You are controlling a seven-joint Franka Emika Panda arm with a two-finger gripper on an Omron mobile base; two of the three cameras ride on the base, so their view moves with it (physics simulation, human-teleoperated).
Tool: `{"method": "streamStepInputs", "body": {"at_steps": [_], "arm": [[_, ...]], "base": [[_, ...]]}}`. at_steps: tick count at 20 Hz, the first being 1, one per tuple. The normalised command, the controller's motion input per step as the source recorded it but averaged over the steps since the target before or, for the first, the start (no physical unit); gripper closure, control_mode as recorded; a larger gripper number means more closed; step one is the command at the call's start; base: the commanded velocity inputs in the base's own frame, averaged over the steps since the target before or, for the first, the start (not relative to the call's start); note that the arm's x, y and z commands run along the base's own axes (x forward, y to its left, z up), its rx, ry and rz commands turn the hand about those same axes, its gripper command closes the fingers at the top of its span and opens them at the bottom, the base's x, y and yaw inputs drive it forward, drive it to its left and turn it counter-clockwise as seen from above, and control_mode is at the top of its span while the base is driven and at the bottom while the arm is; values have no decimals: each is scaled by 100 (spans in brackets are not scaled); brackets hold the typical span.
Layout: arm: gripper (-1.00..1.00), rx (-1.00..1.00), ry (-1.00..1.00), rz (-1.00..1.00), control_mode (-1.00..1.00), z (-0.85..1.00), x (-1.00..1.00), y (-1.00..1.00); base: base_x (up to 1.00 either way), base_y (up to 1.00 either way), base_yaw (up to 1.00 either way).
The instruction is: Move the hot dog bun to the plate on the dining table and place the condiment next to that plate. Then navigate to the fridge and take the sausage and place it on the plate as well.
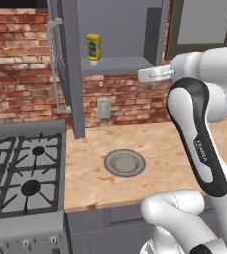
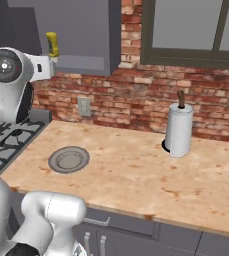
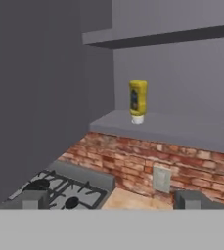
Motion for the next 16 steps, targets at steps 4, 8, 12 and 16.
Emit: {"method": "streamStepInputs", "body": {"at_steps": [4,8,12,16], "arm": [[-100,0,4,-18,-100,3,38,10],[-100,0,-1,-10,-100,23,51,13],[-100,0,-13,2,-100,41,47,1],[-100,-1,-18,15,-100,20,43,0]], "base": [[0,0,0],[0,0,0],[0,0,0],[0,0,0]]}}
